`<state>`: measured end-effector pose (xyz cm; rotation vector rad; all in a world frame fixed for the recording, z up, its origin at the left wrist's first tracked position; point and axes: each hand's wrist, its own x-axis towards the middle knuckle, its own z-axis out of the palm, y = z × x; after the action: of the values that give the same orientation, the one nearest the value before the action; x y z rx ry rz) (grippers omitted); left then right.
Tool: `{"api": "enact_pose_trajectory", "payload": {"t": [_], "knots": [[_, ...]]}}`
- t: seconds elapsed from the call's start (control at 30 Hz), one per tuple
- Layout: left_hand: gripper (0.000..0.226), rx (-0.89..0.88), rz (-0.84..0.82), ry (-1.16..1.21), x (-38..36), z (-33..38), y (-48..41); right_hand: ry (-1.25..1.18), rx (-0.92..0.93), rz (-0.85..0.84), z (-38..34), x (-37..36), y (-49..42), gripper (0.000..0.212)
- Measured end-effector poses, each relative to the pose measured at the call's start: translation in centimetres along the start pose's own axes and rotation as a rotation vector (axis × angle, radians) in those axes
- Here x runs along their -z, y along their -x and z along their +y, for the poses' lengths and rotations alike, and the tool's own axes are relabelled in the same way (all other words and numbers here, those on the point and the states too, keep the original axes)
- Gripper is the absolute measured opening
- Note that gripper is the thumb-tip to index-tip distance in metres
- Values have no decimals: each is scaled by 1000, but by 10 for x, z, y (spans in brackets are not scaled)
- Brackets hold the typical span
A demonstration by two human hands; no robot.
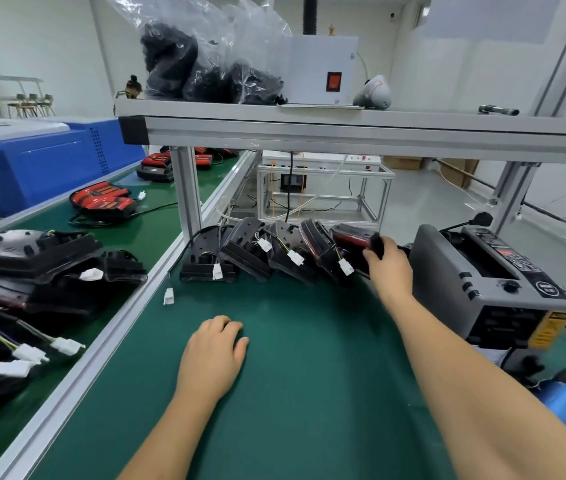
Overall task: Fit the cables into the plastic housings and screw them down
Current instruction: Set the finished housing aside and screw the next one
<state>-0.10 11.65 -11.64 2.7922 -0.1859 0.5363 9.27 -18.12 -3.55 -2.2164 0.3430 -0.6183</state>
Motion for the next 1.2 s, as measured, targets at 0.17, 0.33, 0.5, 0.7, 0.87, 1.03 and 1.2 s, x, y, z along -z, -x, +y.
{"api": "enact_pose_trajectory", "payload": {"t": [0.17, 0.33, 0.5, 0.7, 0.87, 1.03, 1.2], "knots": [[35, -1, -1, -18, 1, 0, 0, -77, 25, 32, -16, 16, 1, 45], [34, -2, 11, 10, 2, 1, 0, -188, 89, 92, -36, 37, 13, 41], [34, 15, -3, 31, 4, 2, 1, -212, 159, 115, -50, 57, 40, 38], [37, 111, -3, 269, 14, 2, 1, -193, 291, 120, -60, 72, 100, 34], [29, 386, -18, 889, 41, 34, 3, -140, 383, 136, -58, 76, 165, 40], [43, 594, -376, 1441, 67, 66, 7, -11, 432, 91, -49, 63, 217, 45], [53, 617, -545, 1350, 70, 66, 10, 56, 414, 16, -44, 51, 246, 46]]}}
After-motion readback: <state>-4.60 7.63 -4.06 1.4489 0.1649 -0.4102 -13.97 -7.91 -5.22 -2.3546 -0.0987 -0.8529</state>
